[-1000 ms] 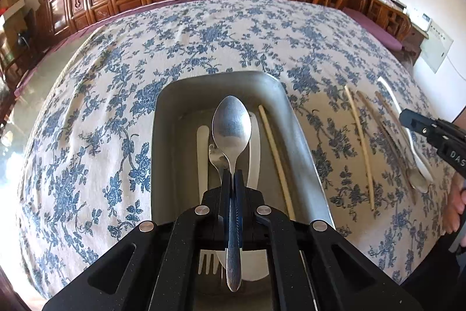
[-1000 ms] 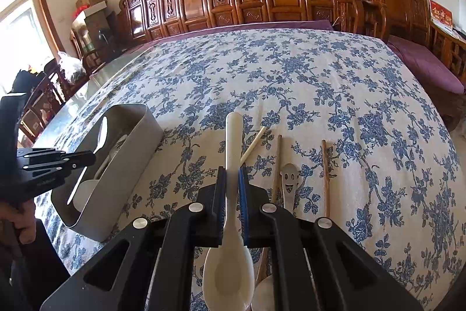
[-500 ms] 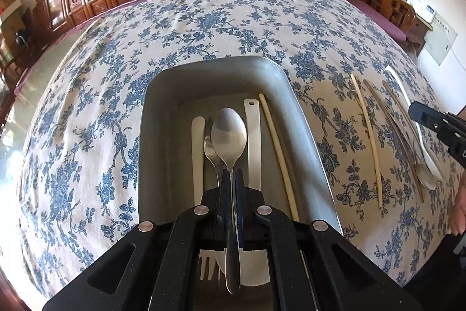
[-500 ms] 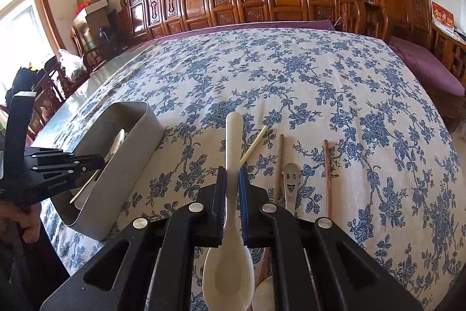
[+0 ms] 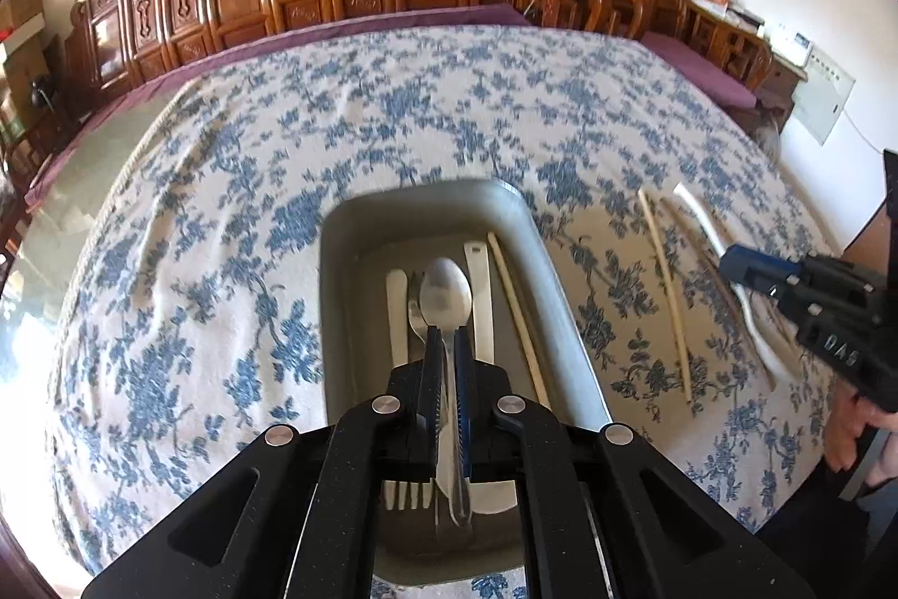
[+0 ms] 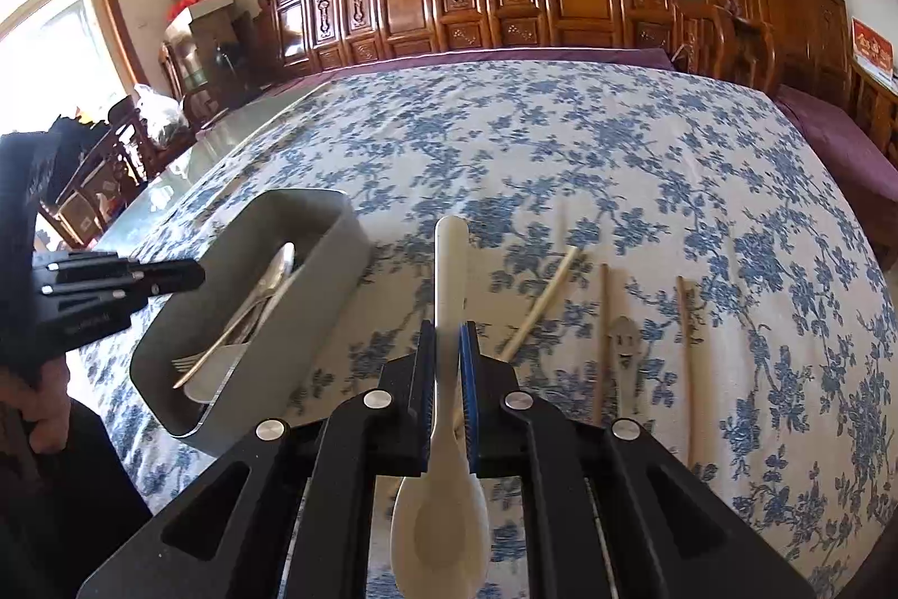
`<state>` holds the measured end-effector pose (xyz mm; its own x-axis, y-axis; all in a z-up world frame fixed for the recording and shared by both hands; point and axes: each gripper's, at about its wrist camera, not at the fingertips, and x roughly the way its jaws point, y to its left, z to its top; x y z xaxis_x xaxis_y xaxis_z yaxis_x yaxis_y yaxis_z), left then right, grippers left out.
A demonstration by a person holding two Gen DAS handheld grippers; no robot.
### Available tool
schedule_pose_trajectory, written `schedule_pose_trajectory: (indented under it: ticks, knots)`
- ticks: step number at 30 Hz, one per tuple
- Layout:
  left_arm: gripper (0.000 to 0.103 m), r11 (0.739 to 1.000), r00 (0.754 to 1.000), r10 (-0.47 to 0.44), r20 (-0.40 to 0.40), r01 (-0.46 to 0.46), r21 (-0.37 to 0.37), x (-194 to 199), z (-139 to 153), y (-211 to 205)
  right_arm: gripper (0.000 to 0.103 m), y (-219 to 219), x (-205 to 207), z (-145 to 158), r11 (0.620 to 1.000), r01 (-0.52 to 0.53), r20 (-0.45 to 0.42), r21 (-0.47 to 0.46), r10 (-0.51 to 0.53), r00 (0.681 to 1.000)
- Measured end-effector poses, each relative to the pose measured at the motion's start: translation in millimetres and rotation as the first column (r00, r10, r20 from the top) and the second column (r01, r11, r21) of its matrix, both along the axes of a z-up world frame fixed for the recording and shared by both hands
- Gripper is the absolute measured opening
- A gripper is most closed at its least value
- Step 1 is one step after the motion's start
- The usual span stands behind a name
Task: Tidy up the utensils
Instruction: 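Carry the steel spoon into the tray and open the left tool while the right tool holds the white spoon, then lower the white plastic spoon into the tray and open the right tool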
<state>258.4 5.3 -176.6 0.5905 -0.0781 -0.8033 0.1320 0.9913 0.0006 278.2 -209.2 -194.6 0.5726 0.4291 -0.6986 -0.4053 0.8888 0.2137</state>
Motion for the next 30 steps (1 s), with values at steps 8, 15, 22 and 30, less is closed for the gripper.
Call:
schedule_pose_trajectory:
  ticks: [8, 15, 22, 30]
  knots:
    - [0.012, 1.000, 0.998, 0.000, 0.062, 0.000, -0.001, -9.6, 12.4, 11.6, 0.010, 17.8, -7.1, 3.8, 1.000, -0.016, -0.002, -0.015, 0.016, 1.000]
    - [0.016, 0.999, 0.997, 0.026, 0.077, -0.023, -0.029, -12.9, 15.0, 25.7, 0.010, 37.2, -10.8, 4.7, 0.999, -0.042, -0.018, -0.014, 0.041, 0.999]
    - [0.021, 0.998, 0.995, 0.050, 0.090, -0.047, -0.035, -15.8, 16.0, 42.5, 0.010, 61.6, -15.6, 14.5, 0.998, -0.068, -0.026, 0.015, 0.069, 0.997]
    - [0.021, 0.996, 0.993, 0.080, 0.089, -0.077, -0.033, -18.1, 15.9, 67.8, 0.010, 102.3, -13.2, 26.9, 0.994, -0.103, -0.025, 0.048, 0.104, 0.994]
